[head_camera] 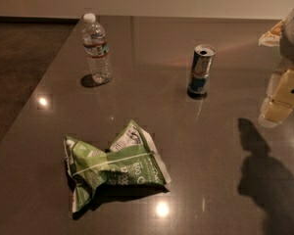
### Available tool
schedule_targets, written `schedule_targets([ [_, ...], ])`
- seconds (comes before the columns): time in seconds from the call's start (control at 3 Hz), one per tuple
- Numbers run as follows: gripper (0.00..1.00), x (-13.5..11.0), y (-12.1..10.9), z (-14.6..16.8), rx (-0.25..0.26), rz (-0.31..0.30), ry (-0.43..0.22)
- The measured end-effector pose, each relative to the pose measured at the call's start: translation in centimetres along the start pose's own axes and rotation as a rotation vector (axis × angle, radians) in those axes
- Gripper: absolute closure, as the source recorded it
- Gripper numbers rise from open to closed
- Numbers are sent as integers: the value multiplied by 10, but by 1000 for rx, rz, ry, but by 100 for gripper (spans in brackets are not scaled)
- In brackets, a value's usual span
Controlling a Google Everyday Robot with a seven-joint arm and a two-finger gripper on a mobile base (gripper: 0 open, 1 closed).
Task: Move redbull can near water bottle
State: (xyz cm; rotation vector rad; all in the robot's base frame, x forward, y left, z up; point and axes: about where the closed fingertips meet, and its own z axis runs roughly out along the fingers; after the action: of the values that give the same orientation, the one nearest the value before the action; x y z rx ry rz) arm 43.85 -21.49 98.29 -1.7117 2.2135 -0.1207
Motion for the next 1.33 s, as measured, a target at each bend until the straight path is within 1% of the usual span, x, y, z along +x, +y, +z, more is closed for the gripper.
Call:
schedule_targets([
  [0.33,0,-4,-9,2,3,-2,-6],
  [0.67,0,-20,-38,15,10,36,-44],
  [1.0,0,-39,-69,42,3,96,-87],
  [1.33,0,-54,-92,69,-14,158,-124],
])
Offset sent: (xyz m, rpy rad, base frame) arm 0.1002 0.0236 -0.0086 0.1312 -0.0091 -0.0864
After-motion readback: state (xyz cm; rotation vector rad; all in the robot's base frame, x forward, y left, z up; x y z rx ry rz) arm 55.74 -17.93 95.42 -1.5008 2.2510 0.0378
